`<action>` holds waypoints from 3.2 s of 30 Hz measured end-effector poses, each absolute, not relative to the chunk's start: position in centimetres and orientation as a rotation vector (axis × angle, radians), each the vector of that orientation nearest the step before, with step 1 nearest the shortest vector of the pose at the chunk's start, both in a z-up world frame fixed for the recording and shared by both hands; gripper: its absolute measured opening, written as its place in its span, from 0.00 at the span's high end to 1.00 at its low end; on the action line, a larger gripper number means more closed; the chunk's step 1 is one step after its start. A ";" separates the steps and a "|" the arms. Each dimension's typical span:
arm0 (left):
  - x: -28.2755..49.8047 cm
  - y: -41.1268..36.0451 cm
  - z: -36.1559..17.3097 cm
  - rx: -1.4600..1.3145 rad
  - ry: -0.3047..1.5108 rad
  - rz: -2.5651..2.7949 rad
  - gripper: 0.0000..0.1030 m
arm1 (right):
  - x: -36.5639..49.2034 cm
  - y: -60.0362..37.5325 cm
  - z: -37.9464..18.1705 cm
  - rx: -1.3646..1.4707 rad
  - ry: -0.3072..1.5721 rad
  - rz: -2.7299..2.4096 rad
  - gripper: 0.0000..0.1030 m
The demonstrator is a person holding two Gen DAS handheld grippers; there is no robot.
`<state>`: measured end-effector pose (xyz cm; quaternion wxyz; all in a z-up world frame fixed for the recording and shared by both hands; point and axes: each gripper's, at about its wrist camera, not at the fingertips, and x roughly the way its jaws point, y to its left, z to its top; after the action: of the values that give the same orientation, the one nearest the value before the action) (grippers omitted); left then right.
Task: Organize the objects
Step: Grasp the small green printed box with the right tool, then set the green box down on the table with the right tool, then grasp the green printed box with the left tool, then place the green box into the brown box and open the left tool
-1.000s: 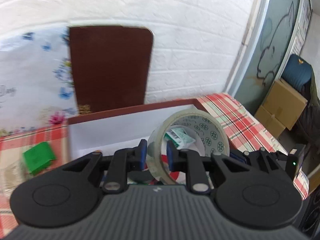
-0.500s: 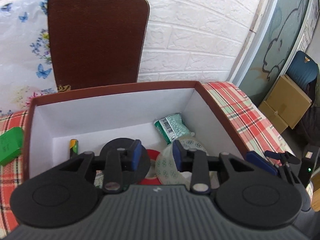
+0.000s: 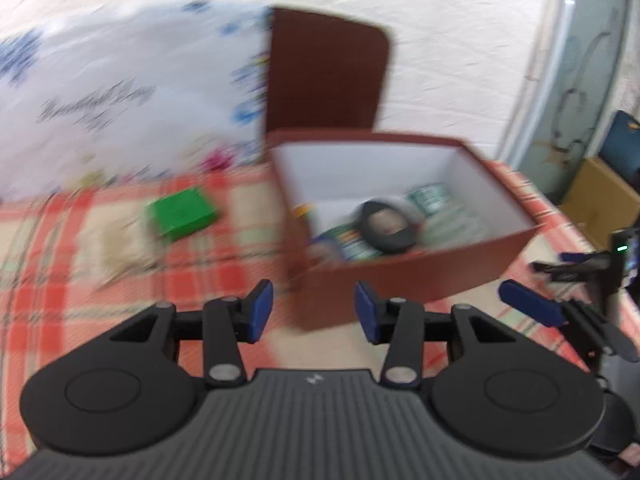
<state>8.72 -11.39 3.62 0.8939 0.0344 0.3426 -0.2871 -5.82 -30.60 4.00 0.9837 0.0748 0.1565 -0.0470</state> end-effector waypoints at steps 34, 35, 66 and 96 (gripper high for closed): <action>13.3 6.8 -6.5 -0.229 0.544 -0.295 0.45 | 20.4 -16.9 -0.6 -0.144 0.666 -0.071 0.38; 13.3 6.8 -6.5 -0.228 0.546 -0.296 0.44 | 18.5 -16.5 -0.3 -0.155 0.652 -0.047 0.38; 5.5 -7.0 -3.5 -0.236 1.019 -0.665 0.52 | -2.4 -21.1 -1.7 -0.062 0.678 0.218 0.38; 13.6 -16.5 6.8 -0.077 0.655 -0.723 0.55 | 4.4 -31.8 4.5 0.070 0.323 -0.140 0.19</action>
<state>13.55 -16.46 6.77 0.8826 -0.0370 0.3148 -0.3472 4.35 -31.84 4.47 0.9840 0.0347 0.1606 -0.0695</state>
